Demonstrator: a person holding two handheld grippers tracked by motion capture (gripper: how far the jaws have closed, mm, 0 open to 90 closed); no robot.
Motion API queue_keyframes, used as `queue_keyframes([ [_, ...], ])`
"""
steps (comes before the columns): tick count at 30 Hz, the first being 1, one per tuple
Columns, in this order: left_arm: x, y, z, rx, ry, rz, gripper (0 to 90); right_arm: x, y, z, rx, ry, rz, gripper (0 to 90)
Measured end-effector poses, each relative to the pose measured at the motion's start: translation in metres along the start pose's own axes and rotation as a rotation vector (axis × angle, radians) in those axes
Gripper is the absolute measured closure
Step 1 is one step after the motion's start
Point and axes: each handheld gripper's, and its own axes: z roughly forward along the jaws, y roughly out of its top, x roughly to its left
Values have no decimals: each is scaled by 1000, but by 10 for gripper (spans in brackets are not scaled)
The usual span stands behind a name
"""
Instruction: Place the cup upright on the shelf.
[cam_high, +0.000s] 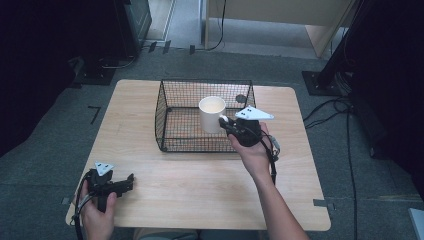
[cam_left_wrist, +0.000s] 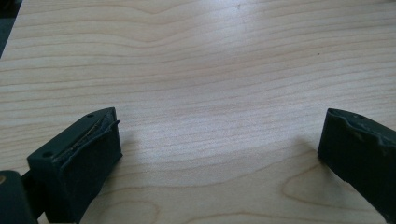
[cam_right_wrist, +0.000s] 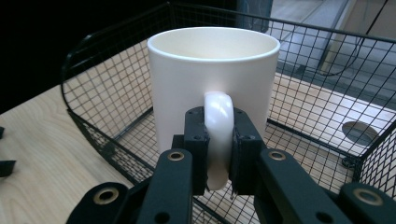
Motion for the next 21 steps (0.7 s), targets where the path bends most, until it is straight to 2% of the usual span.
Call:
queue_keyframes([
  [5, 0, 0, 0, 1, 0, 0, 0, -8, -1, 18, 39, -18, 21, 806],
  [14, 0, 0, 0, 1, 0, 0, 0, -20, -5, 35, 98, -41, 67, 806],
  [21, 0, 0, 0, 0, 0, -1, 0, -25, -4, 47, 173, -43, 69, 805],
])
